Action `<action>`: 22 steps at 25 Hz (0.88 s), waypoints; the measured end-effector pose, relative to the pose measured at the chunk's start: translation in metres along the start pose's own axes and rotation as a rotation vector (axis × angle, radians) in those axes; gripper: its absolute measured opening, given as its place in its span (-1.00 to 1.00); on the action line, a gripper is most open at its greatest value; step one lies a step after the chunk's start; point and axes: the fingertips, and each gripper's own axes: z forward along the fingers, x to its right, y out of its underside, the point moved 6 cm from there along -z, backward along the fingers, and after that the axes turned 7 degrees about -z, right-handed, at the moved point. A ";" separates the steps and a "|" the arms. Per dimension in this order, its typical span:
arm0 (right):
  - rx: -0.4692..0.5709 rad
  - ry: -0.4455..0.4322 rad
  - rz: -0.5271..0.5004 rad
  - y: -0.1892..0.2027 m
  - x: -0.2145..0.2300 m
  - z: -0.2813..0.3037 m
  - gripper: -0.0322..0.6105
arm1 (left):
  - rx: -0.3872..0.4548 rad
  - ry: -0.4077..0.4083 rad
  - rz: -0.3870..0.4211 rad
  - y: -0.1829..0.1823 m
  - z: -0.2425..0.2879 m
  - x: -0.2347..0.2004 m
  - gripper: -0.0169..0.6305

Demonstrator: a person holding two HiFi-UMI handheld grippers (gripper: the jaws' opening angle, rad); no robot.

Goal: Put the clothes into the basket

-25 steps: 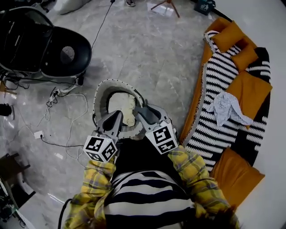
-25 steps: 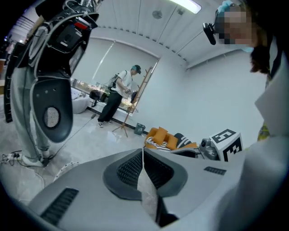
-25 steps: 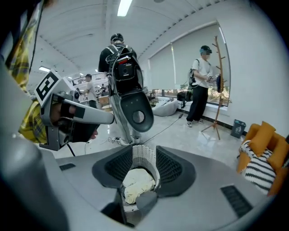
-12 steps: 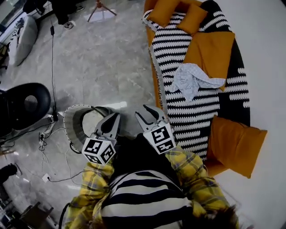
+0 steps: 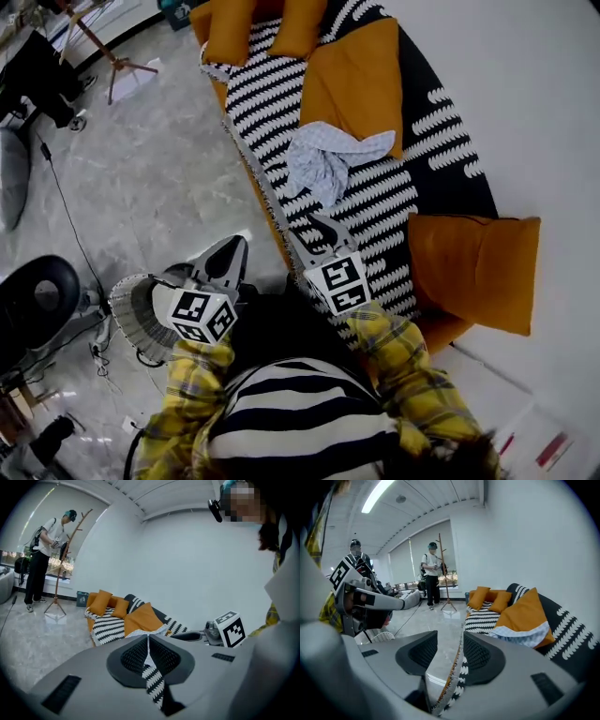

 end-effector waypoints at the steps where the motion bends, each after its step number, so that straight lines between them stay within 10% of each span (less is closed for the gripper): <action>1: -0.002 0.014 0.013 0.005 0.013 -0.003 -0.34 | -0.013 0.011 0.009 0.002 0.013 0.006 -0.89; 22: -0.074 0.156 0.109 0.008 0.164 0.078 -0.11 | -0.208 0.100 -0.007 -0.010 0.173 -0.016 -0.89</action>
